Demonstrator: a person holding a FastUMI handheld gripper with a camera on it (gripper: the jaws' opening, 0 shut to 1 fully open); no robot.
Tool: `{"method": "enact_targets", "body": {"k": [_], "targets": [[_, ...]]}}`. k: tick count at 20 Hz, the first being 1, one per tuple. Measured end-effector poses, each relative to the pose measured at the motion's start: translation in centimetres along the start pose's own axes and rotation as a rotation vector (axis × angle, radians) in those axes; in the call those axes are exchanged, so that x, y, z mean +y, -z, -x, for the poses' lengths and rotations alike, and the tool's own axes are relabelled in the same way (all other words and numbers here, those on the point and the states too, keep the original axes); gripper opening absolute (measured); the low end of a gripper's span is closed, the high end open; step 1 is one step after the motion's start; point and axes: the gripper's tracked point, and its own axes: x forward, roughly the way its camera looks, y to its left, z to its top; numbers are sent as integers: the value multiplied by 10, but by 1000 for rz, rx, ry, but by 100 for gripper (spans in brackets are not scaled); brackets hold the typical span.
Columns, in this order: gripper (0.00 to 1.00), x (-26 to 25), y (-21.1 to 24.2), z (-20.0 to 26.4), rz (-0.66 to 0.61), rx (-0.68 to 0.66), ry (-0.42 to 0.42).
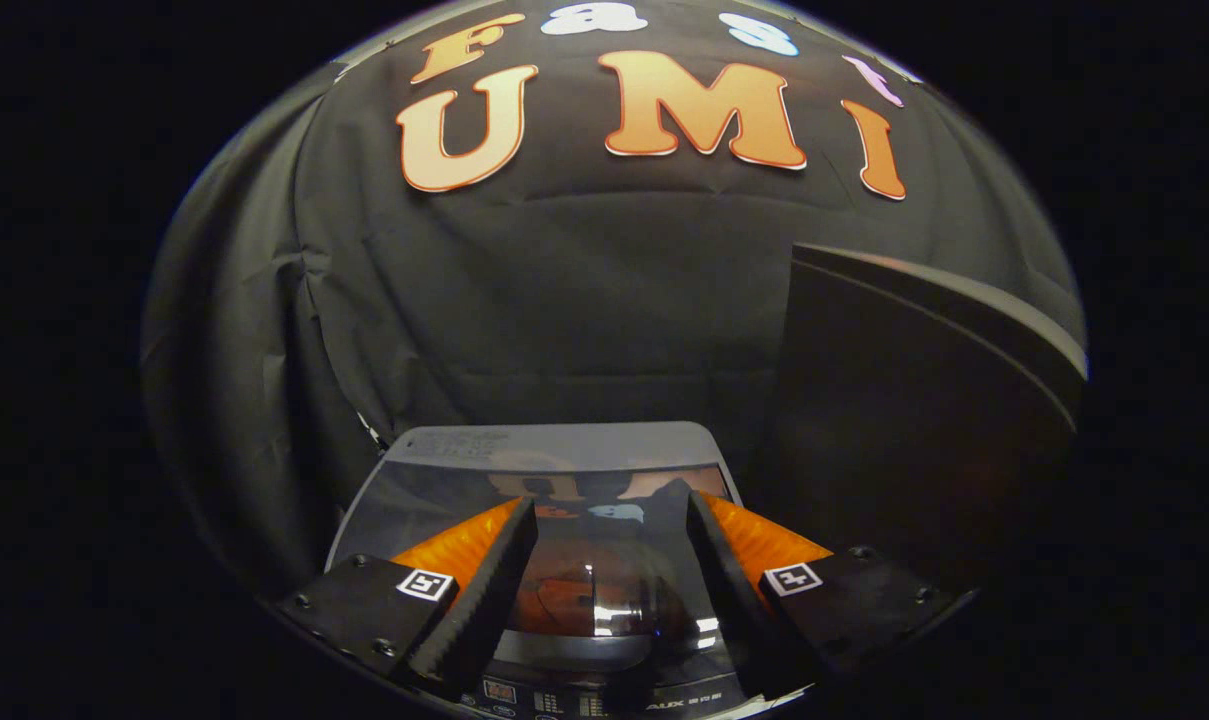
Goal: Put the clothes into the washing machine and then close the washing machine lid.
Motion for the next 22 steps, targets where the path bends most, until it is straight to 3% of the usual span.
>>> {"method": "enact_targets", "body": {"k": [5, 13, 22], "targets": [[97, 4, -60, 38, 24, -117, -41], [97, -15, -155, 144, 16, -289, -98], [97, -124, -178, 271, -12, -392, -59]]}}
